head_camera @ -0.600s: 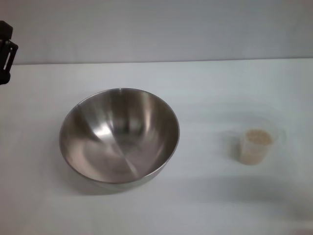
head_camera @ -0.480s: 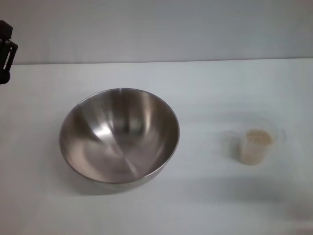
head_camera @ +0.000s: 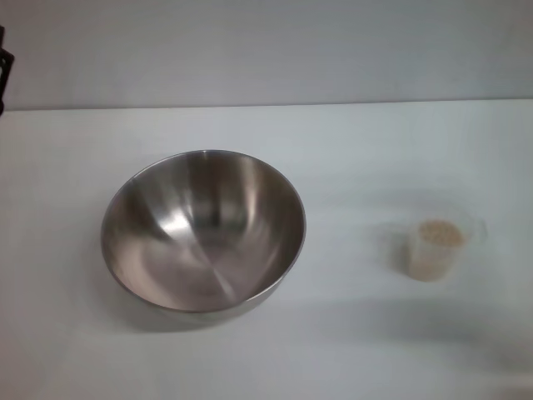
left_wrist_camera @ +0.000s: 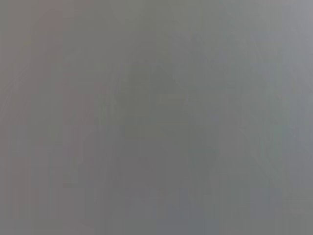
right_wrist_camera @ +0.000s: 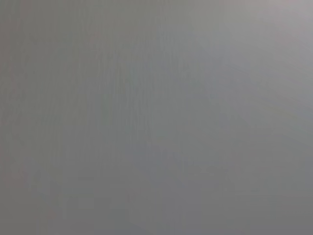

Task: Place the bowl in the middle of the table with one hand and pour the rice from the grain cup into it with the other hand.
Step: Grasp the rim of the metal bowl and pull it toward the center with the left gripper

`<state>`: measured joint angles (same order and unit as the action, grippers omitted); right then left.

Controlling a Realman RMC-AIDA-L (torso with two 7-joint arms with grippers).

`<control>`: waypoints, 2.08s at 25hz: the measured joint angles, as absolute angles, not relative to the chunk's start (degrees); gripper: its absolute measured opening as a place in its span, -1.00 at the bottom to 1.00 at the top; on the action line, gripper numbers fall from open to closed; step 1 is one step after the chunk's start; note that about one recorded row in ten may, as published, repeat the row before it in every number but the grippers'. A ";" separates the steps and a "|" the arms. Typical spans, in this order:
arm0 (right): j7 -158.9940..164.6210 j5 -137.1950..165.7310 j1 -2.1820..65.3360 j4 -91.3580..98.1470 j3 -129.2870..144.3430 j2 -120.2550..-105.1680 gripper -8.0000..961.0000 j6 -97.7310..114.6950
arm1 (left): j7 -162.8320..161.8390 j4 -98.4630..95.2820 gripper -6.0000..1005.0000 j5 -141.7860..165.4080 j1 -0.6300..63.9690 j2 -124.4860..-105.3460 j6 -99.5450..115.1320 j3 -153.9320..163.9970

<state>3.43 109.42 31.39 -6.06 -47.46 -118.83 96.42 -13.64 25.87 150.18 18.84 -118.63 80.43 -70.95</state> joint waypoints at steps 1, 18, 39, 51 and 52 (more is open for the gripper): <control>3.43 109.42 31.39 -6.06 -47.46 -118.83 0.19 96.42 | -13.64 25.87 0.62 150.18 18.84 -118.63 80.43 -70.95; 3.06 109.44 31.44 -6.07 -47.46 -118.83 0.19 96.56 | -9.71 83.38 0.61 158.43 4.94 -117.95 6.29 -84.90; 2.91 109.68 31.60 -5.92 -47.46 -118.83 0.19 96.71 | -2.81 108.87 0.61 152.33 15.00 -118.13 -73.31 -99.65; 2.90 109.80 31.40 -5.65 -47.46 -118.83 0.19 96.76 | -2.76 104.28 0.61 153.06 19.27 -118.23 -83.19 -101.20; 2.90 109.80 31.38 -5.63 -47.46 -118.83 0.19 96.76 | -2.76 103.91 0.61 153.06 19.27 -118.25 -83.22 -101.13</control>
